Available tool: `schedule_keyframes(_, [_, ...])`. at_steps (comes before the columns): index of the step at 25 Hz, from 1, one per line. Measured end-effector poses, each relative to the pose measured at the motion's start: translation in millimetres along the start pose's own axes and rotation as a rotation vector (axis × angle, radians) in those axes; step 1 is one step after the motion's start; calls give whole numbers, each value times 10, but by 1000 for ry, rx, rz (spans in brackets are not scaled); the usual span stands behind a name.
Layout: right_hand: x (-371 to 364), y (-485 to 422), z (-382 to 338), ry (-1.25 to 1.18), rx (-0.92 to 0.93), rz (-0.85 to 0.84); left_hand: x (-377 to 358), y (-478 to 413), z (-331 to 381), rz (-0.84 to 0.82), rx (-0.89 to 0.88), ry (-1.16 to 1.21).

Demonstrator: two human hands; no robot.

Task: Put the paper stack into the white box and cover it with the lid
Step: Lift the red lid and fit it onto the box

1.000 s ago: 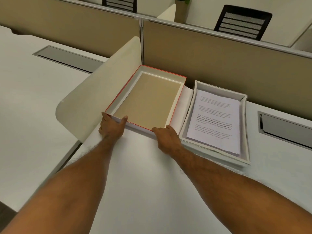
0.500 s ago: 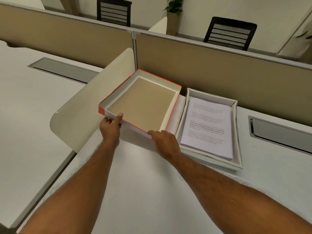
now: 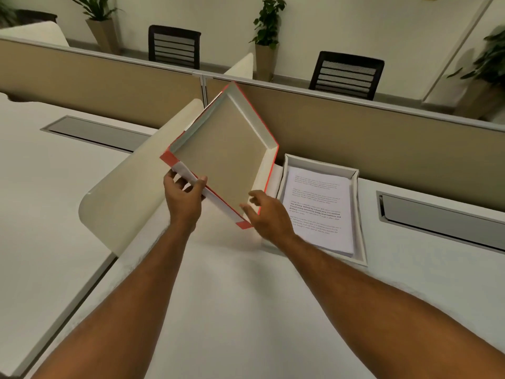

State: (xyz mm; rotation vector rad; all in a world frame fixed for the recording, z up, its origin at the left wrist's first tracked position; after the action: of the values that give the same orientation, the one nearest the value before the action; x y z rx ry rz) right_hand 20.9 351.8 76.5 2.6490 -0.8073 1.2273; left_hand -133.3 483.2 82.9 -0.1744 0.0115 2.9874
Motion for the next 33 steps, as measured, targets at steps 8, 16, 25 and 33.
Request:
schedule_keyframes(8, [912, -368, -314, -510, -183, 105, -542, 564, 297, -125, -361, -300])
schedule_keyframes(16, [1316, -366, -47, -842, -454, 118, -1037, 1139, 191, -171, -646, -660])
schedule_keyframes(25, [1554, -77, 731, -916, -521, 290, -1368, 1618, -58, -340, -842, -846])
schedule_keyframes(33, [1479, 303, 1618, -993, -595, 191, -888, 1086, -706, -169, 366, -484])
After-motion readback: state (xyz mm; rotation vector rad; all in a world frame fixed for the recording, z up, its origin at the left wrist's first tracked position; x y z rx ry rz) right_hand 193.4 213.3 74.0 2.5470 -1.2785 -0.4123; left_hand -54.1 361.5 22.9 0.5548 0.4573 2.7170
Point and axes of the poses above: each hand's wrist, its own y-axis away from the middle knuckle, its own x-axis out of the back of the hand, z = x × y, the point moved 4 cm from there along -y, towards the middle knuckle
